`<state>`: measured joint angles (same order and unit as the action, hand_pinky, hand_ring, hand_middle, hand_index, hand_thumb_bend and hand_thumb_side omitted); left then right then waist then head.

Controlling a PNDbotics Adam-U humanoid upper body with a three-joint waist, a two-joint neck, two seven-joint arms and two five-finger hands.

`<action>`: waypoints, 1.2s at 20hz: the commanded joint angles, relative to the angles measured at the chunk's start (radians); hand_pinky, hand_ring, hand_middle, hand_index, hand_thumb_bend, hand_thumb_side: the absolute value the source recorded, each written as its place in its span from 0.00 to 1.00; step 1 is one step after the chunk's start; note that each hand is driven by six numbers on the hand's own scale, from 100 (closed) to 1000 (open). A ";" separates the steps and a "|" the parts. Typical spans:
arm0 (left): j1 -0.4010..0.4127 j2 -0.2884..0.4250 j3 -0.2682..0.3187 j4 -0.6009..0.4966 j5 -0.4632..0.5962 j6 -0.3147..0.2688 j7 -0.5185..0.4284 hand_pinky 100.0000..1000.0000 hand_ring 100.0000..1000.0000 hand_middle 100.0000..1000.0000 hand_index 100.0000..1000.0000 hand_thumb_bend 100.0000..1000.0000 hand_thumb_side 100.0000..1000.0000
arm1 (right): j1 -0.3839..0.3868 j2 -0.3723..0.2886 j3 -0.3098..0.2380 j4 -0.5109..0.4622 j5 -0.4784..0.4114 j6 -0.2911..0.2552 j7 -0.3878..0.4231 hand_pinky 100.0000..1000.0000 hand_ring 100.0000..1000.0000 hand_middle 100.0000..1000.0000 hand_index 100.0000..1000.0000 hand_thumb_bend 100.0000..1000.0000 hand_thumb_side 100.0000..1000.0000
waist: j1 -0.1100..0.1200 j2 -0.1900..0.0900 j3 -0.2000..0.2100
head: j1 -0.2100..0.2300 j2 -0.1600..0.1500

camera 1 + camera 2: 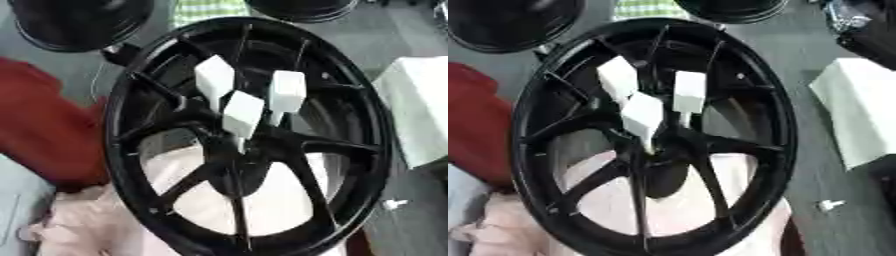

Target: Pull the pin out of the wheel hub.

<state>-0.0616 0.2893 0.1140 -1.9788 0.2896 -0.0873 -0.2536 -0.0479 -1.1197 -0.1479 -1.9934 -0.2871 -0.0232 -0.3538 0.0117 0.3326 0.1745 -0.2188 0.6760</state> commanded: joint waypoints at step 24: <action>-0.013 0.022 -0.003 -0.021 -0.004 -0.002 -0.010 0.67 0.53 0.43 0.67 0.00 0.77 | -0.132 -0.218 0.125 -0.007 0.271 0.098 0.283 0.91 1.00 0.78 0.84 0.00 0.06 | 0.001 -0.003 0.021 | -0.012 0.000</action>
<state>-0.0700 0.2897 0.1089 -1.9788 0.2821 -0.0901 -0.2597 -0.1678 -1.2804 -0.0254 -1.9933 -0.0430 0.0681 -0.0998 0.0128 0.3414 0.1945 -0.2261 0.6762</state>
